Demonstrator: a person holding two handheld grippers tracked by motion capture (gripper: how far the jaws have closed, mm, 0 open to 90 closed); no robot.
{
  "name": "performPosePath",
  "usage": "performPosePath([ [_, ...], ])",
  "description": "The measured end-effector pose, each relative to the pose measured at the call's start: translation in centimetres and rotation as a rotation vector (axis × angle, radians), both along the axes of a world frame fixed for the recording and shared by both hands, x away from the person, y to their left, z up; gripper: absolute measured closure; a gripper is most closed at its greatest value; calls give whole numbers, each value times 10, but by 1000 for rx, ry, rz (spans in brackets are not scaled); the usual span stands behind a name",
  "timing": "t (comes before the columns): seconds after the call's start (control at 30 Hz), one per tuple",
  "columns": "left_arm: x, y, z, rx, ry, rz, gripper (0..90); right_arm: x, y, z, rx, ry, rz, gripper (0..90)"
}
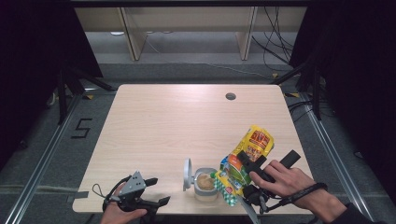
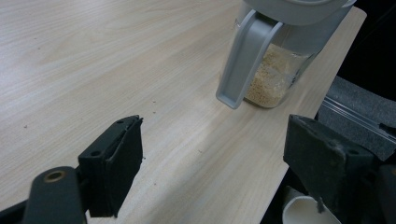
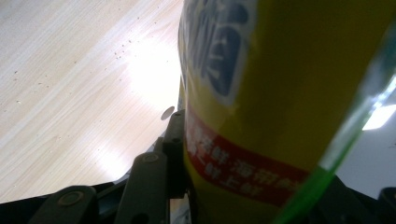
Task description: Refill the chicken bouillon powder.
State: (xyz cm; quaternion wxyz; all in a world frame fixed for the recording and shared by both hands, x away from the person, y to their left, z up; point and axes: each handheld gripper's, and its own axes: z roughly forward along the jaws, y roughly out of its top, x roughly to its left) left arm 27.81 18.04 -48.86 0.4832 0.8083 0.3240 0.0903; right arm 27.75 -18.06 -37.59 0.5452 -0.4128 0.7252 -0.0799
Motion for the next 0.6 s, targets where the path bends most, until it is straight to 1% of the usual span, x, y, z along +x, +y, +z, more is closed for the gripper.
performPosePath([
  [0.13,0,0,0,3,-3,-3,191,0,0,0,0,4,-2,644],
  [0.2,0,0,0,5,0,-5,191,0,0,0,-10,1,4,646],
  [0.23,0,0,0,5,1,-5,191,0,0,0,0,3,-3,648],
  [0.27,0,0,0,5,0,-5,191,0,0,0,-12,-3,5,650],
  [0.33,0,0,0,2,3,-3,191,-1,-1,0,-5,7,-5,652],
  [0.6,0,0,0,1,1,-2,191,-1,-1,0,-7,5,1,658],
])
